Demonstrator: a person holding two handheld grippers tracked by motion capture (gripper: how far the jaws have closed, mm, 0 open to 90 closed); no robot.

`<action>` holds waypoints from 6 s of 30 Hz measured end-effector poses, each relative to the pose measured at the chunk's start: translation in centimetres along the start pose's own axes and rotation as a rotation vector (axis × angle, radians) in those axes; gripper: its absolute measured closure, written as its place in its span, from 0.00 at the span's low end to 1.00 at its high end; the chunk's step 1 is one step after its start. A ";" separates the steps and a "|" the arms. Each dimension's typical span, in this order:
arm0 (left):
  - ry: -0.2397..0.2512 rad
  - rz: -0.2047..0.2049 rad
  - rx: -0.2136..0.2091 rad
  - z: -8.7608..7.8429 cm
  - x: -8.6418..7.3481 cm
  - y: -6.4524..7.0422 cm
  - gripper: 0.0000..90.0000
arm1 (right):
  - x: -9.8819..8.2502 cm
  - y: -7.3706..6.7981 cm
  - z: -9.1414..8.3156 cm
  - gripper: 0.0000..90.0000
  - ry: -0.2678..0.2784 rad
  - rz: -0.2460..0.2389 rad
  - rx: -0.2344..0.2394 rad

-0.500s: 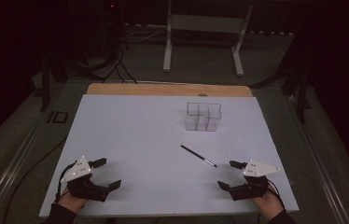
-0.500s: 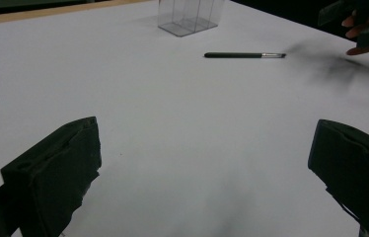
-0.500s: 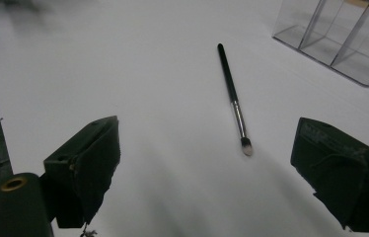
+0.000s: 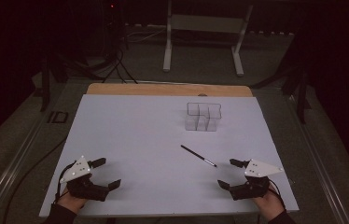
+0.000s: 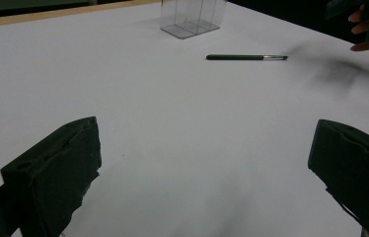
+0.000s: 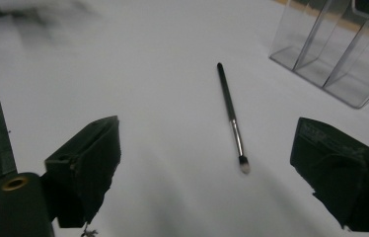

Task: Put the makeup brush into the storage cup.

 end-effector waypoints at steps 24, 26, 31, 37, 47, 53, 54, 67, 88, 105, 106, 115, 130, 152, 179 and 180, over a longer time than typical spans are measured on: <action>-0.001 0.002 0.002 0.0 0.0 0.0 0.01 | 5.7 1.5 -1.0 0.13 -0.001 -0.002 -0.041; 0.000 0.003 0.002 0.0 0.0 0.0 0.01 | 5.8 1.9 -0.7 0.13 -0.019 0.002 -0.034; 0.003 0.013 0.003 0.0 0.0 0.1 0.01 | 6.3 2.8 0.0 0.13 -0.028 0.022 -0.020; 0.001 0.010 0.000 0.0 0.0 0.1 0.01 | 6.9 3.8 1.2 0.11 -0.052 0.025 -0.026; 0.004 0.002 -0.001 0.0 0.0 0.0 0.01 | 5.6 5.4 3.4 0.13 -0.163 0.087 -0.012; 0.004 0.003 -0.005 0.0 0.0 0.1 0.01 | 4.8 6.1 4.2 0.16 -0.213 0.111 -0.020; 0.003 0.003 -0.005 0.0 0.0 0.1 0.01 | 4.7 6.1 4.4 0.16 -0.221 0.116 -0.018; 0.000 0.000 -0.007 0.0 0.0 0.1 0.01 | 3.2 6.3 5.8 0.18 -0.354 0.136 0.013; -0.004 0.001 -0.007 0.0 0.0 0.1 0.01 | 2.3 6.0 6.5 0.51 -0.620 0.175 0.035; -0.008 -0.002 -0.009 0.1 -0.1 0.1 0.01 | 0.7 6.1 7.8 0.75 -0.763 0.171 0.029; -0.008 -0.003 -0.009 0.1 -0.1 0.1 0.01 | 0.6 6.1 7.9 0.76 -0.767 0.175 0.028; -0.009 -0.005 -0.008 0.1 -0.1 0.0 0.01 | 0.0 6.3 8.7 0.78 -0.811 0.143 -0.009; -0.010 -0.004 -0.010 0.1 -0.1 0.1 0.01 | -0.2 5.6 9.1 0.92 -0.883 0.112 -0.002; -0.012 -0.007 0.000 0.1 0.0 0.1 0.01 | 1.8 6.2 7.4 0.93 -0.781 0.139 0.049; -0.121 0.125 -0.114 2.4 2.7 3.8 0.01 | 1.9 2.7 7.1 0.93 -0.878 0.002 0.302; -0.122 0.141 -0.117 2.7 2.8 4.0 0.01 | 2.0 2.6 7.1 0.93 -0.877 -0.002 0.306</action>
Point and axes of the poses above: each handheld gripper's, and its own axes: z roughly forward along the jaws, x roughly out of its top, y roughly to its right, the point moved 9 cm from there along z, roughly forward along the jaws, and after that the axes turned 13 degrees about x, right-handed, at the moved point
